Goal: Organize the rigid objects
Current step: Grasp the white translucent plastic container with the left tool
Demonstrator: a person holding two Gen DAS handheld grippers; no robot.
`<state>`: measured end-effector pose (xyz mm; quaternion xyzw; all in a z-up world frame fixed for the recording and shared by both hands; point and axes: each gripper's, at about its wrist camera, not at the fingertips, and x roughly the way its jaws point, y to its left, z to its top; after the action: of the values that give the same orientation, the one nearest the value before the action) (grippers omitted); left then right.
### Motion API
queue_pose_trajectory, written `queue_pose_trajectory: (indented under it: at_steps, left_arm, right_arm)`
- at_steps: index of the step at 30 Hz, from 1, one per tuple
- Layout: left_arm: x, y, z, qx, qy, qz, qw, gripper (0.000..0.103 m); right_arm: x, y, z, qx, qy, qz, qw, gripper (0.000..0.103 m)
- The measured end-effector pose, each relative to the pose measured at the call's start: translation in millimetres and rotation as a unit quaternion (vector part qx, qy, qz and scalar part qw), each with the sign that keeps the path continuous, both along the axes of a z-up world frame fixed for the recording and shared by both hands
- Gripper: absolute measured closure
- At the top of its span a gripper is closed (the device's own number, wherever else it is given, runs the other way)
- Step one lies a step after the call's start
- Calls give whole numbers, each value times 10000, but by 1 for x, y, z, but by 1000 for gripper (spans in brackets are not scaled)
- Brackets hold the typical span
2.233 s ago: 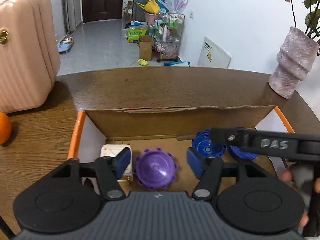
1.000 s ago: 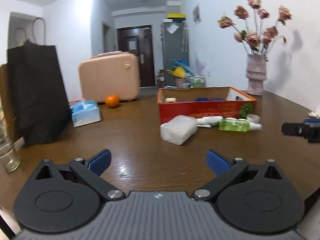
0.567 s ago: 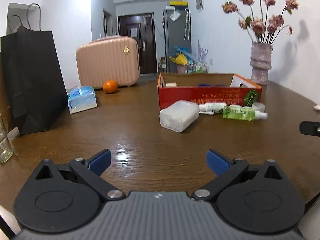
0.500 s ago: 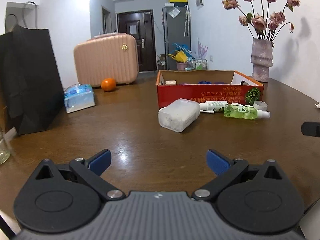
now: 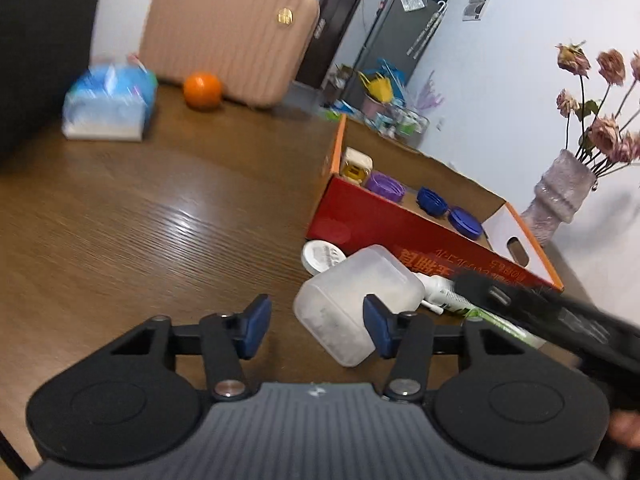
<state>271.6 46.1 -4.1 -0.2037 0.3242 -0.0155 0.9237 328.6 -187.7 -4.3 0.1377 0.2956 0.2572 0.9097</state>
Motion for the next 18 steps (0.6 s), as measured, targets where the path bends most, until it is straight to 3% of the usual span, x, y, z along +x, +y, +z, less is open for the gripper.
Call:
queue_pose_trajectory:
  at_steps: [3, 5, 10, 14, 16, 18]
  left_arm:
    - [10, 11, -10, -565, 14, -67, 9984, 65]
    - [13, 15, -13, -761, -10, -202, 9969, 67]
    - [-7, -3, -9, -344, -152, -635, 9973, 69]
    - [-42, -29, -5, -290, 193, -1188, 9923, 69]
    - [-69, -49, -2, 21, 162, -1451, 9893, 70]
    - [-92, -64, -2, 89, 160, -1667, 9858, 70]
  right_arm:
    - [28, 31, -8, -296, 189, 94, 9993, 60]
    - [33, 40, -16, -234, 326, 224, 9989, 68]
    - [-8, 22, -21, 31, 325, 351, 9989, 72]
    - [-75, -5, -23, -204, 264, 130, 9994, 75]
    - [-111, -23, -24, -118, 328, -21, 9994, 75]
    - [-140, -39, -23, -53, 362, -177, 9992, 75]
